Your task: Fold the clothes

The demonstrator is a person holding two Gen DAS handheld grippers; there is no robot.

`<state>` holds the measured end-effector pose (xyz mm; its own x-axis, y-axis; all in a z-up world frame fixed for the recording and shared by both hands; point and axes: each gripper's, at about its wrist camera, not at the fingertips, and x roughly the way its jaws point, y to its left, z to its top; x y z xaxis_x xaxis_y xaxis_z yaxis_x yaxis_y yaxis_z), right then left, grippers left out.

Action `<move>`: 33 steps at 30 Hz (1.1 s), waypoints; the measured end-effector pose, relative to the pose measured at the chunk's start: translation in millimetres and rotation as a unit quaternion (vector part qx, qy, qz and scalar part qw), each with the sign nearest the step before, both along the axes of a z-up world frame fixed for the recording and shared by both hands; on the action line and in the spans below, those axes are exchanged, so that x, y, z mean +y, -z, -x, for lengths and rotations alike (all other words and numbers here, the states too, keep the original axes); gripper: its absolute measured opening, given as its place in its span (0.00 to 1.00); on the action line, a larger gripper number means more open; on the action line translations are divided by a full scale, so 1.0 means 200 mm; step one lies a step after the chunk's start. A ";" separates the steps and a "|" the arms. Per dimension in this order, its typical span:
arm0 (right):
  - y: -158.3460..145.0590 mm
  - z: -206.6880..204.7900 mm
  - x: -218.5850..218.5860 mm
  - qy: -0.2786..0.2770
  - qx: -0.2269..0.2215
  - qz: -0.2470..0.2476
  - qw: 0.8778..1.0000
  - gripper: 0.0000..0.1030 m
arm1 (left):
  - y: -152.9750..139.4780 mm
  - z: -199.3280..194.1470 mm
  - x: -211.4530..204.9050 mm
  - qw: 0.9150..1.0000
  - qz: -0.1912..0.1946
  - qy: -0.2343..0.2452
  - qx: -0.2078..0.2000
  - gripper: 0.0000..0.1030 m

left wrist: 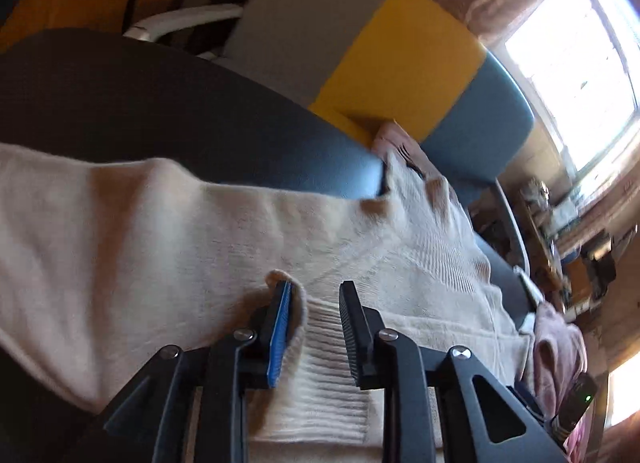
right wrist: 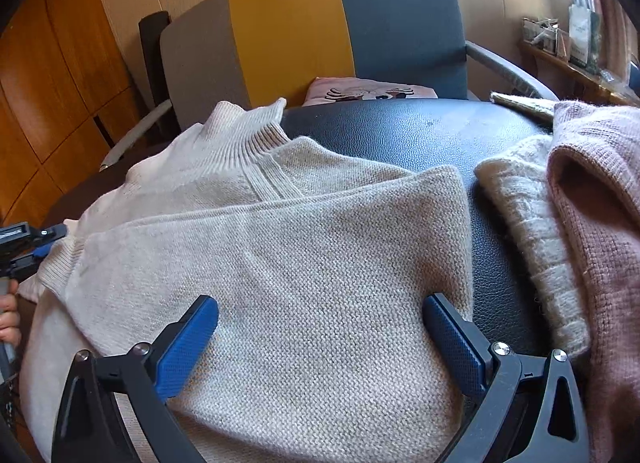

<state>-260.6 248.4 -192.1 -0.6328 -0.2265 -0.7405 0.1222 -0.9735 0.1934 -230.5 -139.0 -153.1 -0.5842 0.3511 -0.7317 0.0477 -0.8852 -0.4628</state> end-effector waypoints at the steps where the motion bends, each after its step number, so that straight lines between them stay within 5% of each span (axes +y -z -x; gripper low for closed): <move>1: 0.00 0.00 -0.01 0.000 0.000 -0.003 1.000 1.00 | -0.01 0.02 0.03 1.000 0.004 0.009 0.003 0.24; 8: 0.01 -0.01 -0.06 0.001 -0.005 -0.043 0.999 1.00 | -0.09 0.39 0.28 0.997 -0.013 0.071 -0.002 0.25; 21: 0.01 -0.01 0.00 0.003 0.008 0.006 1.000 1.00 | -0.03 1.14 0.55 0.992 0.010 0.111 -0.060 0.28; 30: 0.01 0.00 0.03 0.004 0.015 0.030 0.999 1.00 | 0.07 1.27 0.64 0.990 0.032 0.123 -0.058 0.33; 33: 0.01 0.00 0.03 0.004 0.015 0.029 0.999 1.00 | 0.07 1.25 0.67 0.989 0.063 0.125 -0.046 0.24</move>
<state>-259.6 253.6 -194.7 -0.6570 -0.2639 -0.7062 0.1210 -0.9615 0.2467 -481.1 -5.1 -167.6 -0.4195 0.3789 -0.8249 -0.1433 -0.9250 -0.3520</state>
